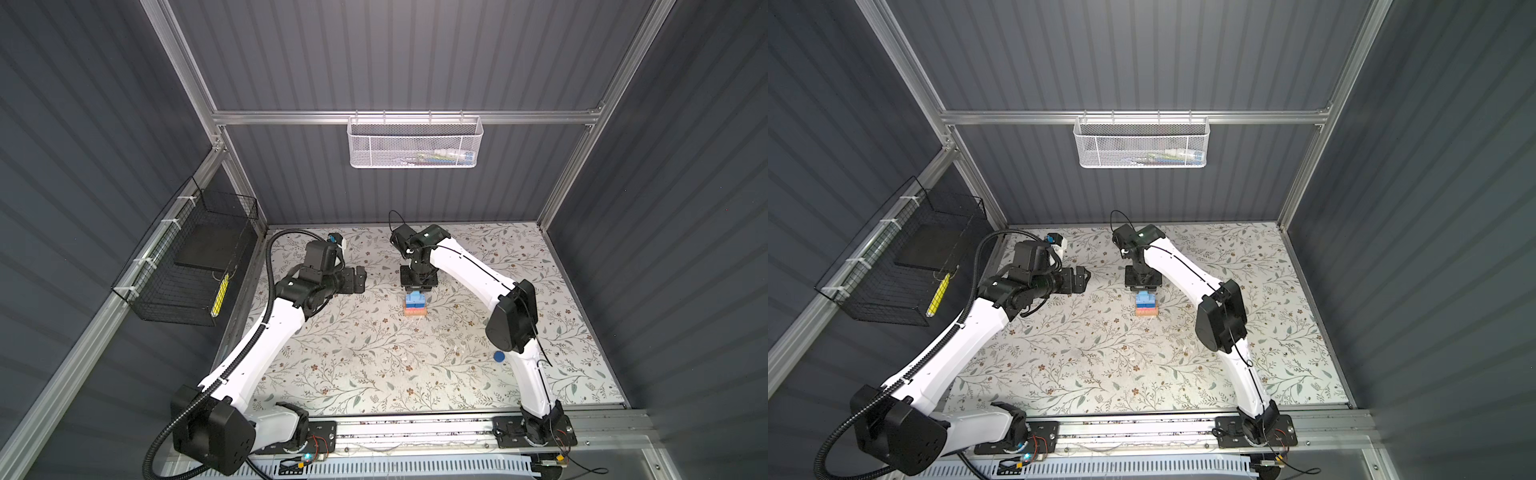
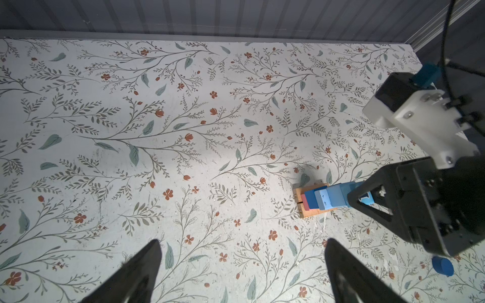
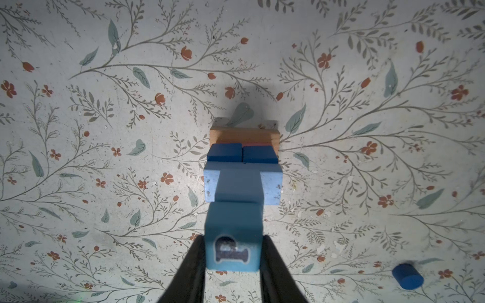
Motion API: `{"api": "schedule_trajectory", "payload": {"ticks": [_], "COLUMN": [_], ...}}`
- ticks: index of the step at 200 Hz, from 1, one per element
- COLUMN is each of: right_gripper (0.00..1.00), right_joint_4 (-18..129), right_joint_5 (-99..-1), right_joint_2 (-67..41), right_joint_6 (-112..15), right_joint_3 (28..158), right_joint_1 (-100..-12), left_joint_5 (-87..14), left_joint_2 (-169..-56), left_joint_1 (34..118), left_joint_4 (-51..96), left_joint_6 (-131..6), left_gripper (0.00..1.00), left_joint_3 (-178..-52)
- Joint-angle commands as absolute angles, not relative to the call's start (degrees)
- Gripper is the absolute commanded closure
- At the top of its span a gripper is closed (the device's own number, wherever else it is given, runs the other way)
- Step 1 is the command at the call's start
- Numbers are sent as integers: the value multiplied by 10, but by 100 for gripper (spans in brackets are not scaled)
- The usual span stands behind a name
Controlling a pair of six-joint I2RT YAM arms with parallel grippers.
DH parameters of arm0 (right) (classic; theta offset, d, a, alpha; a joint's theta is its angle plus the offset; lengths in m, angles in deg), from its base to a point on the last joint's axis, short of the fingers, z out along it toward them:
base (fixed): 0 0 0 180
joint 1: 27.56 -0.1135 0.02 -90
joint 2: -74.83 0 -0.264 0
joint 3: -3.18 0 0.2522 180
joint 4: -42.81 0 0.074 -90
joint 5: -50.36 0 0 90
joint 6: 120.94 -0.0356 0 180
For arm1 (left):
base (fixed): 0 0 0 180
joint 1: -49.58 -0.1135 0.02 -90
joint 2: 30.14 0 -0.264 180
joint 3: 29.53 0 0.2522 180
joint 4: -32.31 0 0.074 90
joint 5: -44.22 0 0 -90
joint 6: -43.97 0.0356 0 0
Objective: Build the wood block tower
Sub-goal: 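Lower the P cube onto the top of the stack with the right gripper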
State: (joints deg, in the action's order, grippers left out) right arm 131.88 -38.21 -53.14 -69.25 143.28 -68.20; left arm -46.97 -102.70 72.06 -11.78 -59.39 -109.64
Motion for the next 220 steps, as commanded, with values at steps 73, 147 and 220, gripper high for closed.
{"api": "schedule_trajectory", "payload": {"ticks": [73, 147, 220], "right_gripper": [70, 63, 59], "right_joint_4": [1330, 1330, 1333], "right_joint_5": [-380, -381, -380], "right_joint_2": [-537, -538, -539], "right_joint_6": [-687, -688, -688], "right_joint_3": [1444, 1443, 1442], "right_joint_1": [-676, -676, -676], "left_joint_5": [-460, -460, -459], "left_joint_2": [-1027, -1028, -1029], "left_joint_1": [716, 716, 716], "left_joint_4": [-118, -119, -119], "left_joint_6": [-595, -596, -596], "left_gripper": [3, 3, 3], "left_joint_3": [-1097, -1097, -1096]}}
